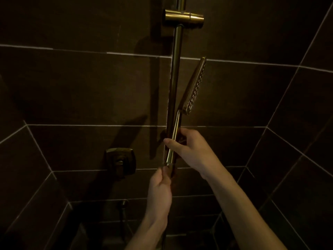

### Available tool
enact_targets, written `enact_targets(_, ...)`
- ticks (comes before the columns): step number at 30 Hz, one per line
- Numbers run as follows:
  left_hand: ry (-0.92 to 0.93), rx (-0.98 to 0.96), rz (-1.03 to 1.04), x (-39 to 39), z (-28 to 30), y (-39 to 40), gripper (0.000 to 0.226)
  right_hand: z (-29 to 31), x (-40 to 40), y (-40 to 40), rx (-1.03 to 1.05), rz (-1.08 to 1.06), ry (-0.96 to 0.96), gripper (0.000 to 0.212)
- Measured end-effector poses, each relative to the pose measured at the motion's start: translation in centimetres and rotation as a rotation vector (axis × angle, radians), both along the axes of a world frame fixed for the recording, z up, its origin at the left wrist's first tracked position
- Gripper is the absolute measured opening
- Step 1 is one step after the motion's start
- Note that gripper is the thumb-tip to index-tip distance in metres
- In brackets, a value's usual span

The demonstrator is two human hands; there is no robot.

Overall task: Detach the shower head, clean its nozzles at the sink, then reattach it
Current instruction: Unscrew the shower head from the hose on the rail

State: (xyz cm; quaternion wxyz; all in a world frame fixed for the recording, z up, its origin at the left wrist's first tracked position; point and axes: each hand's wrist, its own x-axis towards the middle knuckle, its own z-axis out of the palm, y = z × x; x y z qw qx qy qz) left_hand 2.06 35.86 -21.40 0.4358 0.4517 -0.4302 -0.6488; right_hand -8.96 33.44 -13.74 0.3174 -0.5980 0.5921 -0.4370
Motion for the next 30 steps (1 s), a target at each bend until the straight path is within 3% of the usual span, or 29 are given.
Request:
enact_targets(2, 0.032, 0.008, -0.005, -0.2, -0.1, -0.2, 0.027, -0.2, -0.4, 0.2, -0.016, 0.017, -0.061, 0.016)
enact_targets(8, 0.144, -0.048, -0.142, 0.4, -0.3, -1.0, 0.038, -1.1, -2.1, -0.2, 0.037, 0.311, -0.835, 0.036)
enact_targets(10, 0.127, -0.025, -0.166, 0.2, -0.3, -1.1, 0.036, -1.8, -1.6, -0.7, 0.04, 0.299, -0.931, 0.032)
enact_targets(15, -0.04, 0.009, -0.135, -0.8, -0.7, -1.4, 0.031, -2.4, 0.4, -1.8, -0.145, -0.063, -0.387, 0.037)
enact_targets(18, -0.068, -0.021, -0.126, -1.2, -0.9, -2.0, 0.037, -3.3, 0.7, -2.8, -0.266, -0.233, -0.085, 0.021)
enact_targets(20, -0.075, -0.009, -0.126, -1.3, -1.0, -2.4, 0.036, -3.5, 0.4, -3.0, -0.266, -0.277, 0.018, 0.016)
enact_targets(25, -0.047, 0.053, -0.102, -1.1, -1.3, -2.9, 0.031, -3.2, 0.5, -2.2, -0.229, -0.165, -0.351, 0.015)
enact_targets(30, 0.129, 0.078, -0.114, -0.2, -1.0, -3.2, 0.034, -3.1, -0.2, -2.5, -0.131, 0.073, -0.977, 0.018)
